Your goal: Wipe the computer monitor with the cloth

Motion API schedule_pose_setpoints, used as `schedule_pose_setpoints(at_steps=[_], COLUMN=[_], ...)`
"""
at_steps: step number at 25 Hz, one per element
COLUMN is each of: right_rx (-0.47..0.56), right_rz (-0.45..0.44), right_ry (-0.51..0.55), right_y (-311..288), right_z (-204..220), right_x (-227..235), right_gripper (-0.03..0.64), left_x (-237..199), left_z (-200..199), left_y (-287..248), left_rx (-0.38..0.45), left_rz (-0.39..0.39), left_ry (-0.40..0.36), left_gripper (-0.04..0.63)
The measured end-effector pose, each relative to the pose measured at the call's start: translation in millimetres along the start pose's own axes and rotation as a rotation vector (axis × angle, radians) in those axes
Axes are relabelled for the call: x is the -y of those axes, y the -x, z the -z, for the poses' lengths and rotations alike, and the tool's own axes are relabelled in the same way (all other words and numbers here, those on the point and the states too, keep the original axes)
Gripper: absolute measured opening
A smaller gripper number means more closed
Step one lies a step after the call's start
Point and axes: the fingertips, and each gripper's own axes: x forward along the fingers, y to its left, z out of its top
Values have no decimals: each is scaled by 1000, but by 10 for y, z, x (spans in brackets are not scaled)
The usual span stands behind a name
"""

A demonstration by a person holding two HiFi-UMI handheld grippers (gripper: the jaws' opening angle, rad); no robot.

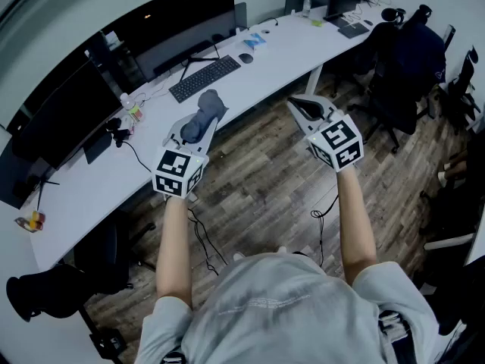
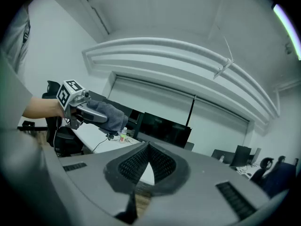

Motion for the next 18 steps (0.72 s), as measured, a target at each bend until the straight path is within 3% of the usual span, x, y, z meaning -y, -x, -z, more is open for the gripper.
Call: schedule_pose_setpoints(at_steps=[9, 18], right_rx=[52, 73], right_rz=[23, -8], right_ry=[-21, -24], right_y=[140, 366], right_z=[89, 420], right_x=[341, 718], right_gripper=[2, 0], left_x=[128, 425], left_z=[11, 9], left_y=[-251, -589], left_rx=[-25, -59], left_rz=[-10, -52], left_ry=[10, 31], left_gripper=[50, 51])
